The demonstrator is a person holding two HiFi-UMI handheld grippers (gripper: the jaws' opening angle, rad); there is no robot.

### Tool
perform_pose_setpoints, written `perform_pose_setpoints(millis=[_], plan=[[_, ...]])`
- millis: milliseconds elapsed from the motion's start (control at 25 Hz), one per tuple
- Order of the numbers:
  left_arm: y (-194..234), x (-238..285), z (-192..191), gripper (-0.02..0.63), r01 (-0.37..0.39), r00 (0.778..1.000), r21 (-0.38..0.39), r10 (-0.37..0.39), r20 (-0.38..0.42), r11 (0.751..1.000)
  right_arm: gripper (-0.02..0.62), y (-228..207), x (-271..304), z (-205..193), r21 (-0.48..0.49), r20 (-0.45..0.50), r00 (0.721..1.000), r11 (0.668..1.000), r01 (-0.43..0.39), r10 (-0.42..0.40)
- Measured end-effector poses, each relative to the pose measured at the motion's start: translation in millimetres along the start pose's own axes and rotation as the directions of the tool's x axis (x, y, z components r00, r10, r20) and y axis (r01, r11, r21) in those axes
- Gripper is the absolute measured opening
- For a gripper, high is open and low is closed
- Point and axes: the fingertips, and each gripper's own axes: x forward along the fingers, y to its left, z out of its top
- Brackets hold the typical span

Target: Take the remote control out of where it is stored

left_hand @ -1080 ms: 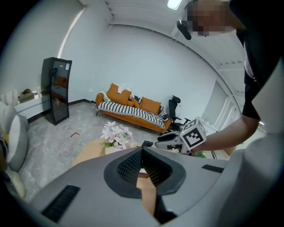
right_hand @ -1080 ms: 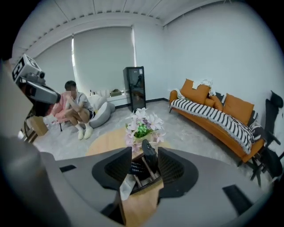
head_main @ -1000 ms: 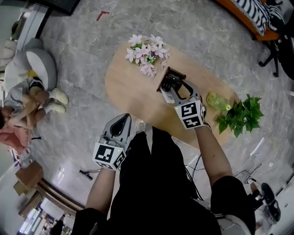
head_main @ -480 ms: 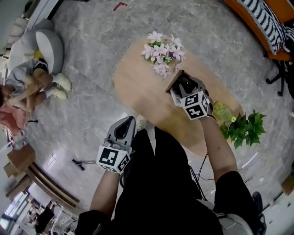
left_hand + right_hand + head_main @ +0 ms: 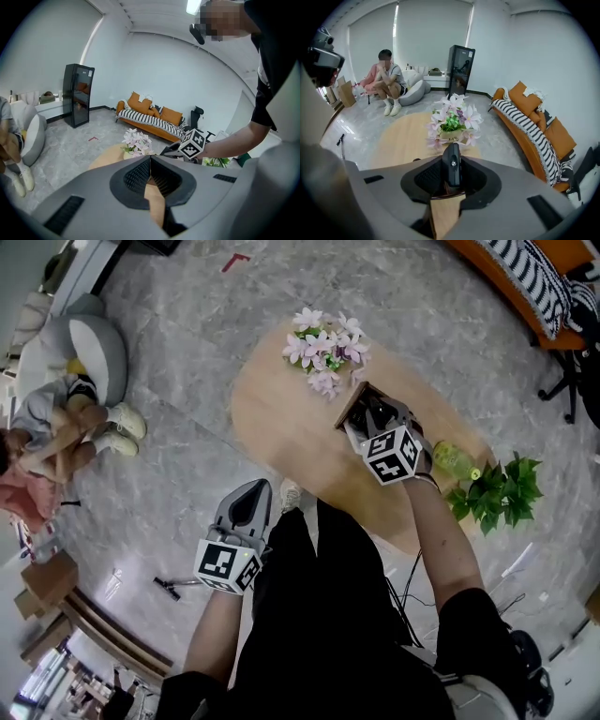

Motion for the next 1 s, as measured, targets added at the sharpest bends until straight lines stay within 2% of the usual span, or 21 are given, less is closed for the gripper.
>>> perform_pose_setpoints(millis=[320,520,720,1000], plan=[[-14.2,6.5,8.9,0.008,0.106,0.994,0.052,-0.106,-0.009,0.993,0.107,-14.9,-65.6,3.6,0.122,0.074,0.993,0.989,0.086,-0.095],[-36.9,17.5,18.8,0.008,0.214,0.977,0.126,-0.211,-0.041,0.969,0.107,-34.0,-123.3,-9.3,0.291,0.122,0.977,0.947,0.133,-0.175],[-56.8,25.5,18.8,0.008,0.285,0.958,0.146,-0.278,-0.068,0.947,0.107,-47.5,-165.5,-51.4,0.392,0.088,0.958,0.893,0.219,-0.273],[-78.2,34.1,8.1,0.008,0.358,0.932,0.167,-0.343,-0.114,0.919,0.107,-38.7,-166.6,-115.0,0.421,-0.02,0.952,0.861,0.285,-0.305]])
